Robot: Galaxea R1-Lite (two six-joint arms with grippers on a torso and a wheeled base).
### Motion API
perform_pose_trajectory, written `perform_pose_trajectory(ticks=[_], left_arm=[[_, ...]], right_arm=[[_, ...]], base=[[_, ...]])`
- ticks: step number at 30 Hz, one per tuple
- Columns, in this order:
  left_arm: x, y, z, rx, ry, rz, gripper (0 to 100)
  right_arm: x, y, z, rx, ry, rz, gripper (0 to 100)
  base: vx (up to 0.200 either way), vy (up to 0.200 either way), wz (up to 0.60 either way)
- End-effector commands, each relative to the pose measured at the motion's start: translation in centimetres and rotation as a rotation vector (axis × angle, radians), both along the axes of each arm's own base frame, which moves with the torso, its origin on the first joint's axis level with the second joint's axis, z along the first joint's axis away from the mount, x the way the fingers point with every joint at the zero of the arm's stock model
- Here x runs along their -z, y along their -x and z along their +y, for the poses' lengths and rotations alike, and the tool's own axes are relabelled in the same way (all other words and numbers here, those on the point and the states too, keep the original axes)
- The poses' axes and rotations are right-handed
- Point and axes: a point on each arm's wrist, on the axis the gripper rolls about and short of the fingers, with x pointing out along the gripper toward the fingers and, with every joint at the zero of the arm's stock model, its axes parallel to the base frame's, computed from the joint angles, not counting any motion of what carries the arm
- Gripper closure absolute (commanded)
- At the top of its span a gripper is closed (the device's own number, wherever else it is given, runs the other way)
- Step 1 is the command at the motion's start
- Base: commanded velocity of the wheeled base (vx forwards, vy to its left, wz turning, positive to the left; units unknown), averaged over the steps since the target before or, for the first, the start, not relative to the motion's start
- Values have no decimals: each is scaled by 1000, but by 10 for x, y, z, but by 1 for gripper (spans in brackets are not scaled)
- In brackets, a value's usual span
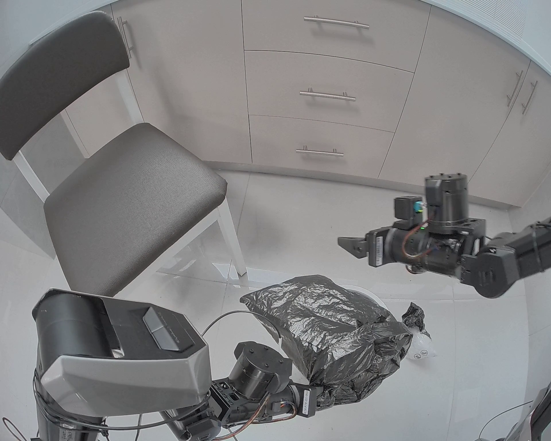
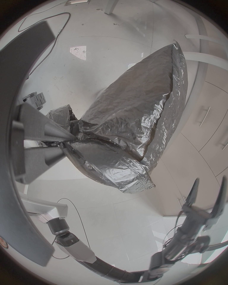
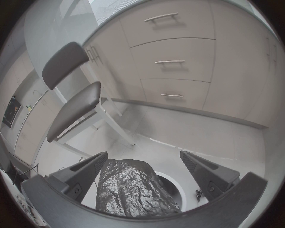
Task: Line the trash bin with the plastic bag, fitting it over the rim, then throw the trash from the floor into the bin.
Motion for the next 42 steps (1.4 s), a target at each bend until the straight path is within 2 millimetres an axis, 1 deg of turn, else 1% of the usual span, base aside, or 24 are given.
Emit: perform_pose_trajectory(ticks=[1, 2, 3, 4, 5, 7, 11, 15, 20, 21, 27, 30, 36, 39, 42], left_arm=[[1, -1, 0, -4, 5, 0, 100], [2, -1, 0, -4, 4, 1, 100], [1, -1, 0, -4, 5, 0, 100], [1, -1, 0, -4, 5, 0, 100], [1, -1, -1, -4, 6, -1, 100], [1, -1, -1, -5, 7, 0, 100], [1, -1, -1, -4, 6, -1, 100], [1, -1, -1, -4, 6, -1, 100], [1, -1, -1, -5, 7, 0, 100], [1, -2, 0, -6, 7, 0, 100], [1, -1, -1, -5, 7, 0, 100], [1, -1, -1, -5, 7, 0, 100], [1, -1, -1, -5, 7, 0, 100], [1, -1, -1, -5, 7, 0, 100], [1, -1, -1, -5, 7, 0, 100]], right_arm=[[62, -35, 66, -99, 121, 169, 0], [65, -35, 68, -102, 124, 173, 0], [71, -34, 74, -116, 131, 183, 0], [71, -34, 74, -116, 131, 183, 0], [75, -31, 81, -133, 135, 191, 0], [78, -24, 90, -161, 141, 196, 0], [80, -14, 99, -193, 152, 205, 0], [82, -11, 100, -196, 158, 212, 0], [92, -9, 98, -192, 180, 235, 0], [97, -7, 97, -192, 192, 247, 0], [103, 1, 102, -209, 231, 250, 0], [105, 0, 103, -203, 252, 239, 0], [115, 3, 113, -193, 316, 217, 0], [117, 3, 113, -177, 330, 215, 0], [121, 2, 112, -129, 385, 193, 0]], base=[[0, 0, 0], [0, 0, 0], [0, 0, 0], [0, 0, 0], [0, 0, 0], [0, 0, 0], [0, 0, 0], [0, 0, 0], [0, 0, 0], [0, 0, 0], [0, 0, 0], [0, 0, 0], [0, 0, 0], [0, 0, 0], [0, 0, 0]])
